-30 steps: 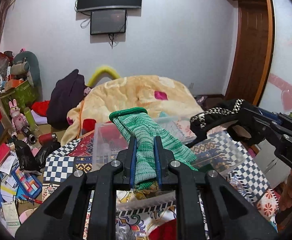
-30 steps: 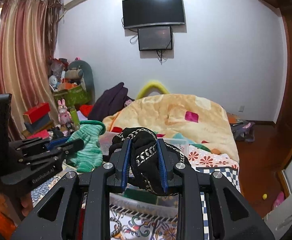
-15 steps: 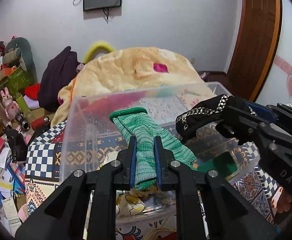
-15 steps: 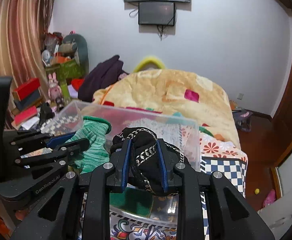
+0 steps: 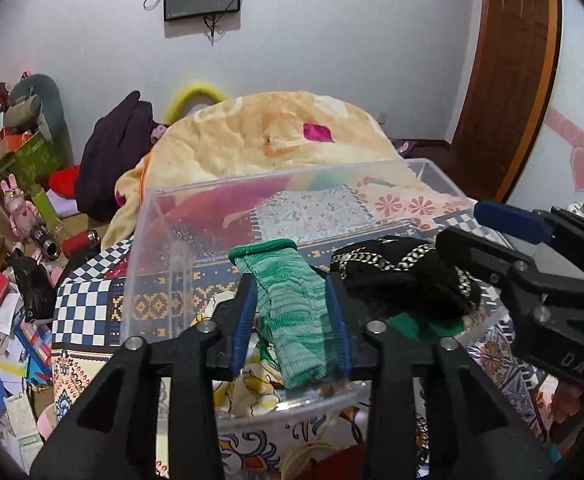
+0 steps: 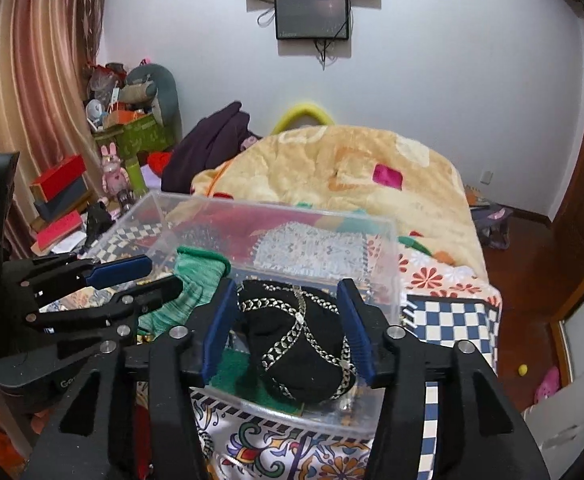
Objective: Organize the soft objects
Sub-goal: 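Lift the glove with the left tool into the clear box while the right tool drops the black cloth in, then grasp the clear plastic bag with the left tool while the right tool grasps the white cloth bag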
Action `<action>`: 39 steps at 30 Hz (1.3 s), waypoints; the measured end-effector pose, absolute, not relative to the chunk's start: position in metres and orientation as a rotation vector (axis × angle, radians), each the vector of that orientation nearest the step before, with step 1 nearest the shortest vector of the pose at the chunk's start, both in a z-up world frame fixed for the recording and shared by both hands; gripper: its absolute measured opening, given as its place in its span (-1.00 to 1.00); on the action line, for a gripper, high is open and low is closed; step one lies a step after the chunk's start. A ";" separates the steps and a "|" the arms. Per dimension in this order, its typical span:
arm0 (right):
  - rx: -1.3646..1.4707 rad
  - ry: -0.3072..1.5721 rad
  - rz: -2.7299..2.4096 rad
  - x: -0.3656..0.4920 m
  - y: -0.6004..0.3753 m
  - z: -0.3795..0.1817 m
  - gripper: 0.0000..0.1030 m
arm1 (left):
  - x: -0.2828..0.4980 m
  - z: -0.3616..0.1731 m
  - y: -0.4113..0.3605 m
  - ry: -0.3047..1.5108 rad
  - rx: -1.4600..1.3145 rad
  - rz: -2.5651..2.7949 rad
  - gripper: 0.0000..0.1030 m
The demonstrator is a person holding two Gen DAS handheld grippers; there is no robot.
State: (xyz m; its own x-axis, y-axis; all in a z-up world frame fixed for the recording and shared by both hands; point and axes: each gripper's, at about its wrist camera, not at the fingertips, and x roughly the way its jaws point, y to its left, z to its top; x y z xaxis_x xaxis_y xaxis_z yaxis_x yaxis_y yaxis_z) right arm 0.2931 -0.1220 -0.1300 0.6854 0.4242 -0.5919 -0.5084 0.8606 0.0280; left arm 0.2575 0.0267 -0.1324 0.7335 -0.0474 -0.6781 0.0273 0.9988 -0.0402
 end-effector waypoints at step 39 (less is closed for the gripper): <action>-0.155 0.682 0.602 0.187 -0.143 -0.177 0.52 | 0.102 -0.132 0.081 0.726 -0.092 0.013 0.41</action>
State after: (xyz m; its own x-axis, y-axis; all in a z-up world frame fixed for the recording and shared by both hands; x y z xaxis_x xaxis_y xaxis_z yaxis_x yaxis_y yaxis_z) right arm 0.1868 -0.1425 -0.1765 0.6143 0.4711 -0.6330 -0.5695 0.8200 0.0576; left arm 0.1016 0.0813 -0.1316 0.7482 -0.0198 -0.6632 -0.0439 0.9959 -0.0792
